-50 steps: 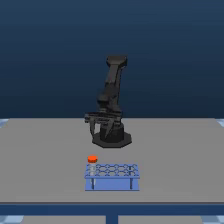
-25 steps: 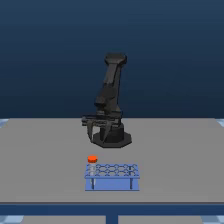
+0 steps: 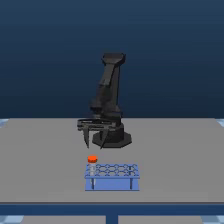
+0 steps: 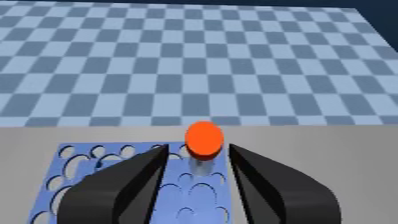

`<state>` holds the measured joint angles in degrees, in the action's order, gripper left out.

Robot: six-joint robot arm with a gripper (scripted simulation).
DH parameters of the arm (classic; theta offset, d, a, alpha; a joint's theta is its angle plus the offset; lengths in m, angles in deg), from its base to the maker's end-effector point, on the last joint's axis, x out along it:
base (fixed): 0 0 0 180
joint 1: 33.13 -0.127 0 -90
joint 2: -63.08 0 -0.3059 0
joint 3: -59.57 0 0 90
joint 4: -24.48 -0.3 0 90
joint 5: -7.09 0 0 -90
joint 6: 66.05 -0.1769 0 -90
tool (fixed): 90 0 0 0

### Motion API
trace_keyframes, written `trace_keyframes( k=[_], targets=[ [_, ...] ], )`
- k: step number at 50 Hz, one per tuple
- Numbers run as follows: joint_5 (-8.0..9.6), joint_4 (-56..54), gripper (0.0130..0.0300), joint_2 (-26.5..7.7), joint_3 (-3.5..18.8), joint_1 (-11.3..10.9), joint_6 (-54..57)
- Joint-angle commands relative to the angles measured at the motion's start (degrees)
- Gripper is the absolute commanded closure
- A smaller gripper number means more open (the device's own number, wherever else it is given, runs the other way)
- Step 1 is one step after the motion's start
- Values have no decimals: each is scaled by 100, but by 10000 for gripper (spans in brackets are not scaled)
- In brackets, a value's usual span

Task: Pick up the centrifuge tube on the rack

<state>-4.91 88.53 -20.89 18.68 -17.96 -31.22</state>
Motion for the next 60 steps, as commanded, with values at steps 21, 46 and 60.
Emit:
trace_keyframes(
  k=[21, 46, 60],
  targets=[
    [-222, 1116, 130, -692, 729, 101, -1137],
    [-266, 1109, 130, -847, 837, 114, -1116],
    [-277, 732, 130, -843, 748, 109, -732]
  ],
)
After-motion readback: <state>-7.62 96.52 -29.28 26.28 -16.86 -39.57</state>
